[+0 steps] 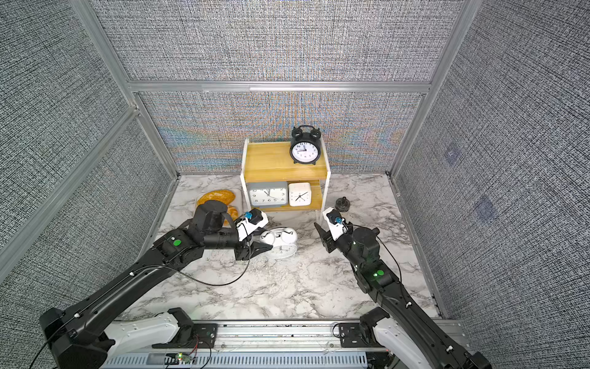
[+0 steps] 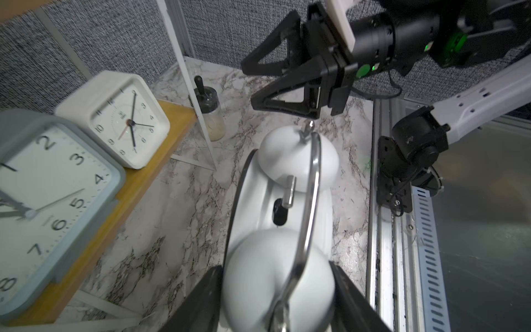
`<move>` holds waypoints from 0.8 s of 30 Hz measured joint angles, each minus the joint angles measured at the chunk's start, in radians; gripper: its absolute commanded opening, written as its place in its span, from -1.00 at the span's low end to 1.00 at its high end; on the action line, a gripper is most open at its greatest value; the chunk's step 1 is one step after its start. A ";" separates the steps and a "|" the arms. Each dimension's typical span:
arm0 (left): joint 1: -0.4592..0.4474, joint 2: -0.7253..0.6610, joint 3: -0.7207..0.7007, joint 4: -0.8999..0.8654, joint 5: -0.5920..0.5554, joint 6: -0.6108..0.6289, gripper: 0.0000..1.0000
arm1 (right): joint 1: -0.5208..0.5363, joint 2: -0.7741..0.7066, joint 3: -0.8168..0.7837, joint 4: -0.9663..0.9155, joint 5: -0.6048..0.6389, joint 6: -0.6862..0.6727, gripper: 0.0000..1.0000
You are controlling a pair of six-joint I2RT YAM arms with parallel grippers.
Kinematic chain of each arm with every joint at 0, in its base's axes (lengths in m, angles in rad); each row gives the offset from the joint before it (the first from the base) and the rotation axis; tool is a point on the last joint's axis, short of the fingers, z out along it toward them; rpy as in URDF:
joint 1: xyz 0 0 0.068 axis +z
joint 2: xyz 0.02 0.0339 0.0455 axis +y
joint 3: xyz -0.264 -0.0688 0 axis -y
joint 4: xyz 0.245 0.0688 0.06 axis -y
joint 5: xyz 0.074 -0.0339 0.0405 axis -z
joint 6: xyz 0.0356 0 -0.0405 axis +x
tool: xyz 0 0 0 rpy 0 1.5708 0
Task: Place the alarm clocks on the shelf by style
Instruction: Pick up the alarm from the center of the board, then place the alarm on the shelf.
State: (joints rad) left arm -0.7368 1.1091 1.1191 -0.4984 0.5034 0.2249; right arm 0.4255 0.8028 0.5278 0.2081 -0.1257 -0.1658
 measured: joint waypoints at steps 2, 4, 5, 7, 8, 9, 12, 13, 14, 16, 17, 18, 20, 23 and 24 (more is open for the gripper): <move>0.003 -0.013 0.051 -0.021 -0.033 -0.017 -0.47 | -0.017 0.009 0.000 -0.003 0.016 0.023 0.07; 0.011 -0.015 0.111 -0.049 -0.069 -0.032 -0.48 | -0.030 0.013 0.000 -0.005 0.020 0.040 0.07; 0.018 -0.010 0.149 -0.061 -0.091 -0.043 -0.48 | -0.035 0.013 0.000 -0.005 0.023 0.050 0.07; 0.031 0.008 0.220 -0.086 -0.124 -0.046 -0.48 | -0.043 0.014 -0.003 -0.005 0.035 0.060 0.07; 0.037 0.023 0.262 -0.098 -0.146 -0.049 -0.48 | -0.047 0.014 -0.006 -0.006 0.035 0.066 0.07; 0.042 0.037 0.295 -0.106 -0.161 -0.049 -0.48 | -0.050 0.015 -0.006 -0.010 0.035 0.072 0.07; 0.070 0.105 0.427 -0.149 -0.208 -0.049 -0.48 | -0.058 0.016 -0.007 -0.016 0.038 0.083 0.07; 0.079 0.124 0.461 -0.160 -0.221 -0.049 -0.48 | -0.059 0.016 -0.008 -0.018 0.038 0.086 0.07; 0.089 0.148 0.502 -0.172 -0.238 -0.049 -0.47 | -0.060 0.018 -0.010 -0.018 0.039 0.088 0.07; 0.109 0.188 0.565 -0.186 -0.261 -0.048 -0.48 | -0.065 0.022 -0.012 -0.021 0.038 0.092 0.07; 0.122 0.211 0.602 -0.196 -0.270 -0.048 -0.48 | -0.065 0.024 -0.013 -0.021 0.038 0.095 0.07; 0.133 0.232 0.634 -0.205 -0.273 -0.048 -0.48 | -0.066 0.026 -0.014 -0.021 0.038 0.100 0.07; 0.153 0.268 0.690 -0.218 -0.278 -0.048 -0.48 | -0.069 0.031 -0.018 -0.022 0.038 0.102 0.07; 0.171 0.322 0.772 -0.232 -0.276 -0.048 -0.48 | -0.072 0.042 -0.021 -0.023 0.038 0.107 0.07; 0.176 0.340 0.798 -0.234 -0.273 -0.048 -0.48 | -0.072 0.045 -0.023 -0.023 0.038 0.110 0.07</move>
State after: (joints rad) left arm -0.5606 1.4490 1.9167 -0.7326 0.2306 0.1772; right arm 0.3538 0.8478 0.5049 0.1856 -0.0875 -0.0555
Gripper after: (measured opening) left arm 0.590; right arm 0.536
